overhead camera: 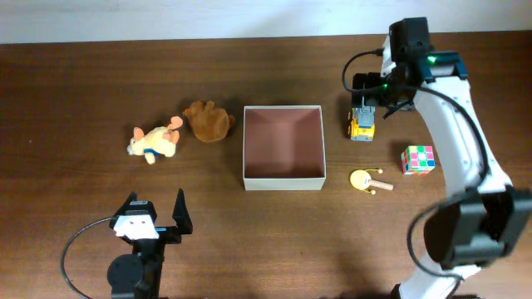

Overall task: Pack container
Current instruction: 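Move the right gripper over the yellow-grey toy truck and lower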

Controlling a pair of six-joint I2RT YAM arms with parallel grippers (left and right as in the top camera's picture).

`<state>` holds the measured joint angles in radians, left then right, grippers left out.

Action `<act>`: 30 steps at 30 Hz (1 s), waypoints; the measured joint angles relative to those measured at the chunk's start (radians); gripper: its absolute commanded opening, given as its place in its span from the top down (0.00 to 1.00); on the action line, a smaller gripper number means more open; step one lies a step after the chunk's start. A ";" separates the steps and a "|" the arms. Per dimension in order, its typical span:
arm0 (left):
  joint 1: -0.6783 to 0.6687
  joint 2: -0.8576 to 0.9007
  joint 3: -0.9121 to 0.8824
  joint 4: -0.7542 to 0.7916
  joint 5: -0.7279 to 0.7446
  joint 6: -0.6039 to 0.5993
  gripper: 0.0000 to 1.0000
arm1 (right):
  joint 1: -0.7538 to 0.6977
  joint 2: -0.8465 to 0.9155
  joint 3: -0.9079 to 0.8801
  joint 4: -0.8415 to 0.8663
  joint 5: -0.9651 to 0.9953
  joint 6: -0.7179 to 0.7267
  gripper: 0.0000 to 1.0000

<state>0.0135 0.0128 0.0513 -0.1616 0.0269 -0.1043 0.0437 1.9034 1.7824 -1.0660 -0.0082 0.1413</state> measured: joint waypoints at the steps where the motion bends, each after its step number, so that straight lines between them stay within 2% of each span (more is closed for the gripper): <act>1: 0.000 0.000 0.000 0.000 0.000 0.000 0.00 | -0.005 0.016 0.000 0.005 0.000 0.000 0.01; 20: 0.000 0.000 0.000 0.000 0.000 0.000 0.00 | -0.016 0.292 0.002 0.073 -0.013 -0.045 0.00; 30: 0.000 0.000 0.000 0.000 0.000 0.000 0.00 | -0.016 0.340 0.002 0.103 -0.045 -0.047 0.05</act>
<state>0.0135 0.0128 0.0513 -0.1616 0.0269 -0.1040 0.0273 2.2433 1.7840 -0.9627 -0.0528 0.0944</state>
